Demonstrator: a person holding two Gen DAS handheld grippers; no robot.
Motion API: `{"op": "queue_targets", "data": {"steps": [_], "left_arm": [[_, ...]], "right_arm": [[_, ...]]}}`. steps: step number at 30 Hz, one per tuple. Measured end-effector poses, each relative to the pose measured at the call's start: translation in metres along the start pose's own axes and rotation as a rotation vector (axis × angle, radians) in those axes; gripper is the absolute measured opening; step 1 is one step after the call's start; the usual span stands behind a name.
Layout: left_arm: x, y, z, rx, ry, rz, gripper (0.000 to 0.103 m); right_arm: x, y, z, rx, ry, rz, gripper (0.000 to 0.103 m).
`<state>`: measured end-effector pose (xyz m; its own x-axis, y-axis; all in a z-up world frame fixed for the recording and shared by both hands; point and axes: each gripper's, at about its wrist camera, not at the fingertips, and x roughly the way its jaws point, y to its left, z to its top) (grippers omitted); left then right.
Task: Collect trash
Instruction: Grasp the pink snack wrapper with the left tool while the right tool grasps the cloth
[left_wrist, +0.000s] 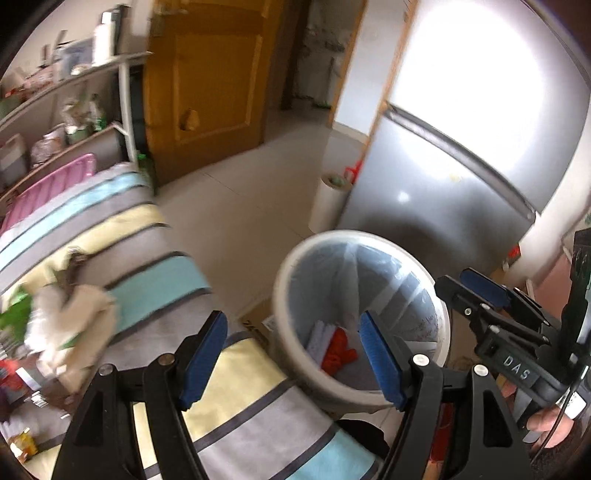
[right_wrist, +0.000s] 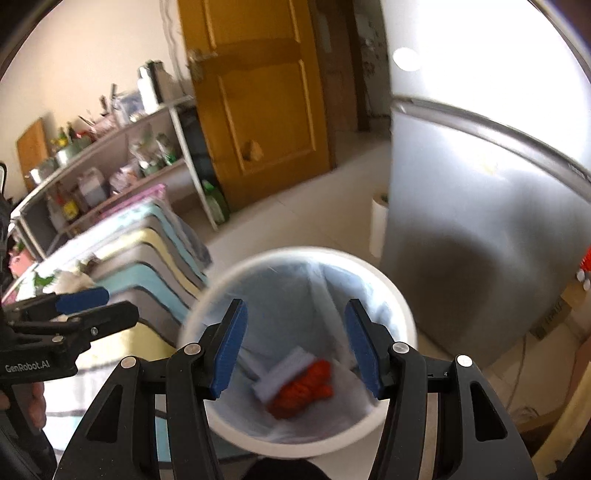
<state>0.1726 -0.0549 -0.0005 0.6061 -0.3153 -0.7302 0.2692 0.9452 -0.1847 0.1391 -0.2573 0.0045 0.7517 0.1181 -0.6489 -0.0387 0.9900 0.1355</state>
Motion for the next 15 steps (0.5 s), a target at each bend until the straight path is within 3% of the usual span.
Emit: {"op": "queue_targets", "data": {"steps": [7, 15], "left_arm": [[-0.050, 0.049, -0.012, -0.058, -0.092, 0.088, 0.077], [-0.094, 0.120, -0.032, -0.177, -0.152, 0.202, 0.077]], "right_arm": [[-0.007, 0.059, 0.008, -0.064, -0.032, 0.125, 0.056], [0.007, 0.127, 0.011, -0.145, -0.004, 0.235, 0.056]]}}
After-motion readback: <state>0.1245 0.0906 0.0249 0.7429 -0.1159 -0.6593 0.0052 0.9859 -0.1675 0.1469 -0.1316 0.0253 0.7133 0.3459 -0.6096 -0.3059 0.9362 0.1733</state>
